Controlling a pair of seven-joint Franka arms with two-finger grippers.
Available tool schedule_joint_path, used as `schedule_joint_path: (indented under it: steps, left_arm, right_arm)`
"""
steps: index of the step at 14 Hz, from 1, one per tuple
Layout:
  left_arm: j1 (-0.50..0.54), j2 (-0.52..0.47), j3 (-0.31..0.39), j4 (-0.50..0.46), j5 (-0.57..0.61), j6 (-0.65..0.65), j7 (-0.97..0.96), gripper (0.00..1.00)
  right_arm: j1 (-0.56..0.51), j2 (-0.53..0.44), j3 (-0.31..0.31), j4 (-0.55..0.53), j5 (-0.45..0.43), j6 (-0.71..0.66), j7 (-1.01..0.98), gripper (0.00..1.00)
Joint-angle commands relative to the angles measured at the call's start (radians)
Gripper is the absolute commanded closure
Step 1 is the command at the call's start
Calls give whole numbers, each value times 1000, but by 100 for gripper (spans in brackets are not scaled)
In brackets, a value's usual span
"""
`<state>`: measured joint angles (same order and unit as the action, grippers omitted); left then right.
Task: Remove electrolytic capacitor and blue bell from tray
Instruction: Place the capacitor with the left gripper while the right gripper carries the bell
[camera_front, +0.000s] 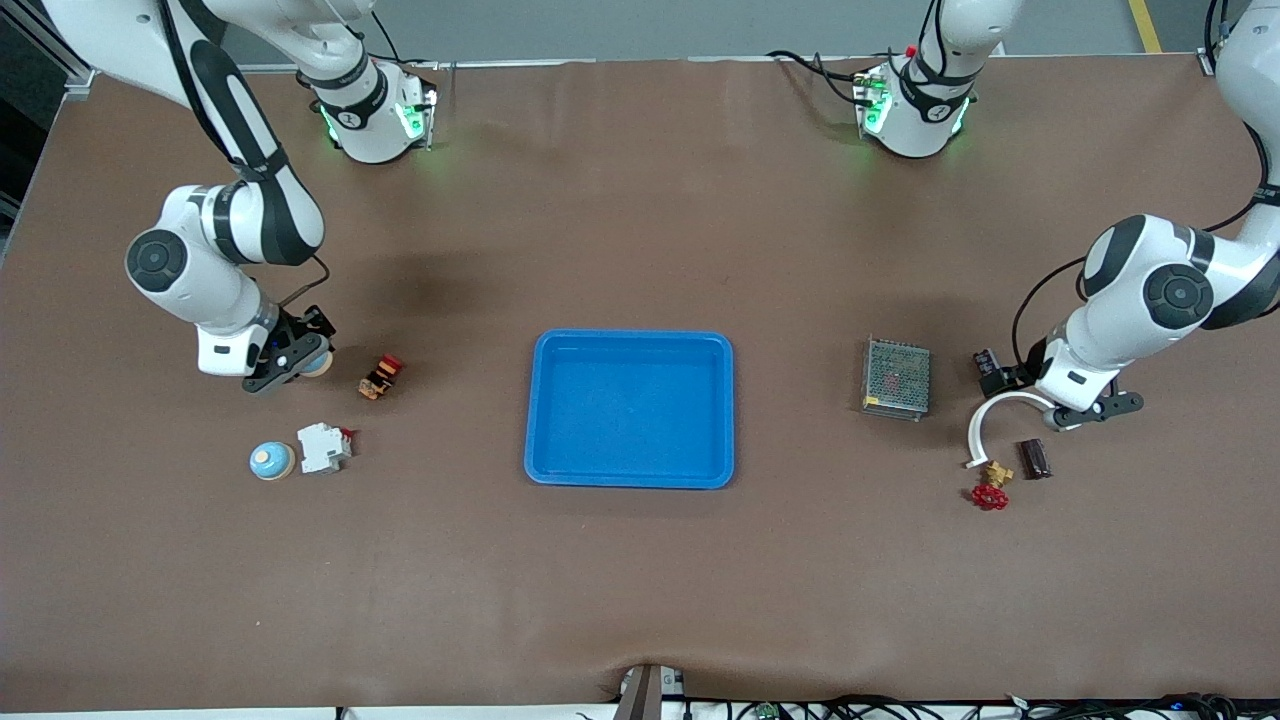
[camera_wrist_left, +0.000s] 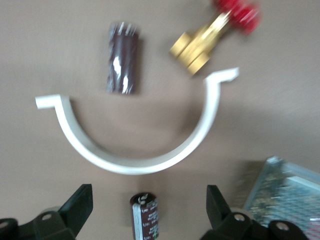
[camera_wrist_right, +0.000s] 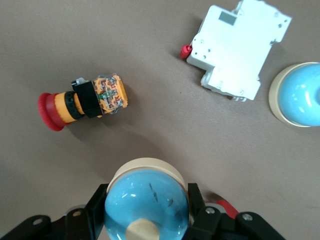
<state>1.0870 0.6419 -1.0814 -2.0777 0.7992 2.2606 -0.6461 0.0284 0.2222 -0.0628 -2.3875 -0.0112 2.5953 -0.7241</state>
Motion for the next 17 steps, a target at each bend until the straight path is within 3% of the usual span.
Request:
schedule_joint_path:
  steps: [1,5,7,9,12,13,14,15,17]
  left_arm:
    - [-80,1,-54,163,5,-129,17,0]
    - [-261,30,-51,414,-92,-219,144,0]
    - [-370,42,-10,513,-107,-243,172,0]
    - [-456,36,21,571,-107,-246,171,0]
    - [-502,27,20,623,-98,-306,165,0]
    - [-522,12,20,646,-100,-326,166,0]
    - [-536,-1,20,657,-104,-351,164,0]
    - [-547,-14,15,662,-104,-372,161,0]
    - [-565,-44,14,665,-109,-384,157,0]
  right_arm:
    - [-22,29,18,-15,-12,66,-11,62]
    - [-22,92,18,-15,-12,155,-12,62]
    - [-22,106,18,-15,-12,172,-12,61]
    - [-22,111,18,-15,-12,175,-12,60]
    - [-22,112,18,-13,-12,174,-11,55]
    - [-22,112,18,-13,-12,174,-11,40]
    - [-21,112,18,-12,-12,170,-8,5]
    - [-21,111,18,-7,-12,164,-3,0]
    - [-19,111,20,1,-12,161,2,0]
